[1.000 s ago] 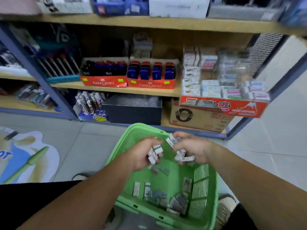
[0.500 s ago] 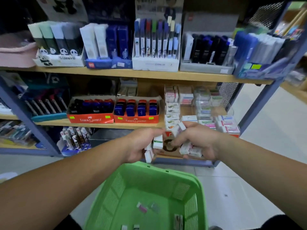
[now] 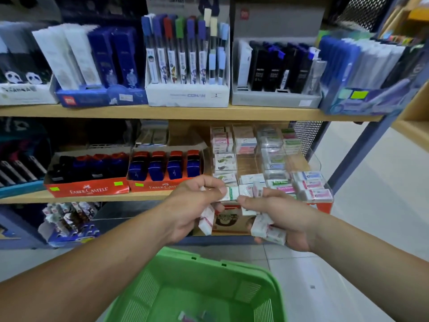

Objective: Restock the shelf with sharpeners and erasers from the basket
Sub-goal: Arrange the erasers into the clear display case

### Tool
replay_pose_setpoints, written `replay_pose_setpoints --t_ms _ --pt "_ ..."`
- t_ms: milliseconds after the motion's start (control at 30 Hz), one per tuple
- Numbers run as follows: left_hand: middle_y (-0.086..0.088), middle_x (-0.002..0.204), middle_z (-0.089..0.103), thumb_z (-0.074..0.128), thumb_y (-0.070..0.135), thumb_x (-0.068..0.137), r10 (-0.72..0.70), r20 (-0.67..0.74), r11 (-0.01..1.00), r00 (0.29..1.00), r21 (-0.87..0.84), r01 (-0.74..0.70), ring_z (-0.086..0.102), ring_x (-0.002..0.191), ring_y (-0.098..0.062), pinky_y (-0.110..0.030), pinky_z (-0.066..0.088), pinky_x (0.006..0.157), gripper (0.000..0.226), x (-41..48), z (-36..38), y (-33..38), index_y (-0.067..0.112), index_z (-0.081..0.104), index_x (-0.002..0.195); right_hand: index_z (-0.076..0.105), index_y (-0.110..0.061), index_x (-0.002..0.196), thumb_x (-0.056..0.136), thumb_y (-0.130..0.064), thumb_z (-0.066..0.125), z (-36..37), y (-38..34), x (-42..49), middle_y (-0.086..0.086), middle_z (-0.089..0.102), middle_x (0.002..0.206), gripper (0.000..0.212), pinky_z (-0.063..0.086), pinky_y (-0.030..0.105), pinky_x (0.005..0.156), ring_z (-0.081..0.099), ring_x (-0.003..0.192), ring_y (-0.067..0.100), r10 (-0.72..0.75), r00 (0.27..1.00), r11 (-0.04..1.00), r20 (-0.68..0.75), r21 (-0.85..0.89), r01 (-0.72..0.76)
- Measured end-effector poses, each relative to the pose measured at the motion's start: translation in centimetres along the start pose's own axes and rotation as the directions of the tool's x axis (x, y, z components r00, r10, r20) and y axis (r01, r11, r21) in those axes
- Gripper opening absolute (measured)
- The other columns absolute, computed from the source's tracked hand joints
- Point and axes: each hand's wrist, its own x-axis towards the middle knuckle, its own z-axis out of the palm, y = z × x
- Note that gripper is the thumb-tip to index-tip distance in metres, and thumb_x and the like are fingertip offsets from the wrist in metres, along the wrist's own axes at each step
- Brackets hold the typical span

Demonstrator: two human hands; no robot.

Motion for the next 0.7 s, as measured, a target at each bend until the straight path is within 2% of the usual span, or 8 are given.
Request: replay_pose_setpoints --t_ms 67,167,300,433,600,700 --pt "-0.006 0.101 0.075 0.074 0.016 0.093 0.024 -0.045 0.999 0.999 0.042 -0.022 0.069 0.074 -0.017 -0.033 0.051 0.057 0.009 0.1 0.3 -0.3 0.016 0.075 0.103 0.074 -0.017 0.111 0.088 -0.027 0.083 0.0 0.1 -0.2 0.017 0.076 0.103 0.026 0.057 0.039 0.062 0.070 0.078 0.026 -0.015 1.000 0.999 -0.011 0.029 0.015" --pt "-0.006 0.111 0.075 0.070 0.024 0.097 0.038 -0.094 0.996 0.995 0.079 -0.030 0.075 0.080 -0.020 -0.032 0.052 0.060 0.010 0.2 0.9 -1.1 0.019 0.077 0.103 0.077 -0.019 0.104 0.089 -0.026 0.082 0.4 0.2 -0.3 0.010 0.074 0.090 0.017 0.057 0.039 0.062 0.068 0.070 0.024 -0.057 0.998 0.997 -0.015 0.050 0.057" --pt "-0.006 0.105 0.078 0.055 0.033 0.106 0.009 -0.052 0.998 0.999 0.062 -0.006 0.071 0.074 -0.017 -0.028 0.048 0.055 0.024 -0.1 1.7 -1.2 0.024 0.075 0.117 0.078 -0.017 0.112 0.094 -0.022 0.076 1.1 -0.1 -0.3 0.006 0.077 0.096 0.019 0.052 0.037 0.058 0.068 0.067 0.021 -0.156 0.988 0.981 0.007 0.116 0.154" --pt "-0.006 0.083 0.073 0.051 0.052 0.102 -0.021 0.007 1.000 1.000 0.000 0.021 0.061 0.065 -0.016 -0.033 0.048 0.062 0.043 -0.3 1.4 -0.2 0.016 0.076 0.107 0.077 -0.018 0.109 0.094 -0.020 0.075 1.2 -0.2 -0.2 0.009 0.078 0.096 0.015 0.052 0.036 0.056 0.069 0.068 0.022 -0.190 0.982 0.976 0.007 0.110 0.188" --pt "-0.008 0.092 0.071 0.062 0.043 0.098 -0.009 0.093 1.000 0.996 -0.015 0.010 0.058 0.064 -0.014 -0.035 0.045 0.061 0.033 0.1 0.4 0.2 0.019 0.077 0.115 0.077 -0.020 0.109 0.095 -0.022 0.074 1.1 0.1 0.2 0.007 0.076 0.095 0.014 0.051 0.037 0.056 0.066 0.068 0.022 -0.216 0.976 0.970 0.001 0.115 0.214" --pt "-0.008 0.089 0.069 0.064 0.042 0.097 0.026 0.133 0.999 0.991 0.041 -0.032 0.057 0.063 -0.014 -0.033 0.046 0.059 0.035 0.1 0.2 0.1 0.016 0.075 0.117 0.076 -0.020 0.110 0.096 -0.021 0.073 0.8 0.1 0.3 0.007 0.075 0.093 0.014 0.052 0.037 0.057 0.066 0.067 0.022 -0.212 0.977 0.973 0.016 0.096 0.209"
